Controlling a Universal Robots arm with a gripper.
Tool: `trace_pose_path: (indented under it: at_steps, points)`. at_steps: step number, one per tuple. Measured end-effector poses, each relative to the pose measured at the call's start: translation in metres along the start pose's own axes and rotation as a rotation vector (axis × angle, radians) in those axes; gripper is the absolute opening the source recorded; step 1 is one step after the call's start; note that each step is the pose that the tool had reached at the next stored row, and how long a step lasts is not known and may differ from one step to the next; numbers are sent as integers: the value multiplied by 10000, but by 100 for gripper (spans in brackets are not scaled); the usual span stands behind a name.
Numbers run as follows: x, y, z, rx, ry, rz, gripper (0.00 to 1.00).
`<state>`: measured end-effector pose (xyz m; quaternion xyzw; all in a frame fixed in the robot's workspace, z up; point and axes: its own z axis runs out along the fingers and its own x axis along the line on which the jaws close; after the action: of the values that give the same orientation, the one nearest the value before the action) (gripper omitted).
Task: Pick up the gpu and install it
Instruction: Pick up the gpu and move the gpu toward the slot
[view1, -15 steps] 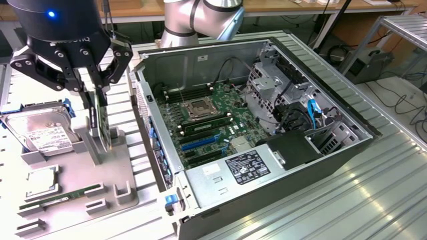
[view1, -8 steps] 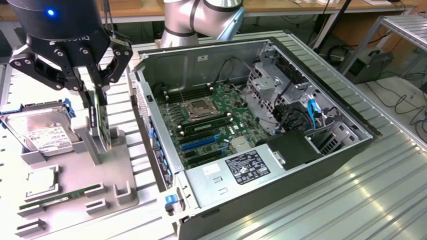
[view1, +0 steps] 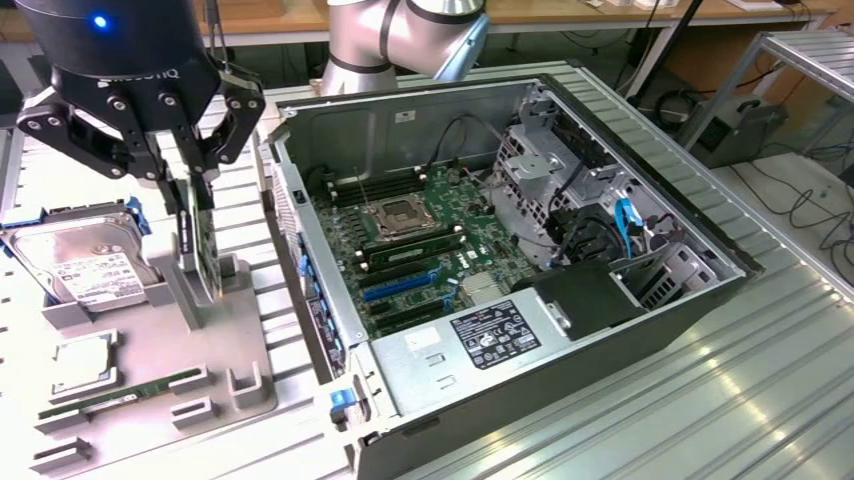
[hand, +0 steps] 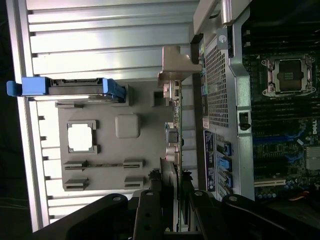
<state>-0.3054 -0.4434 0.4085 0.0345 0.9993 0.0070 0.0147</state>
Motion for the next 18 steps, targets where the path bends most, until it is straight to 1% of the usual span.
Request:
trace_pose_path:
  at_steps: [18]
  points:
    - [-2,1,-52,0,0,0,26]
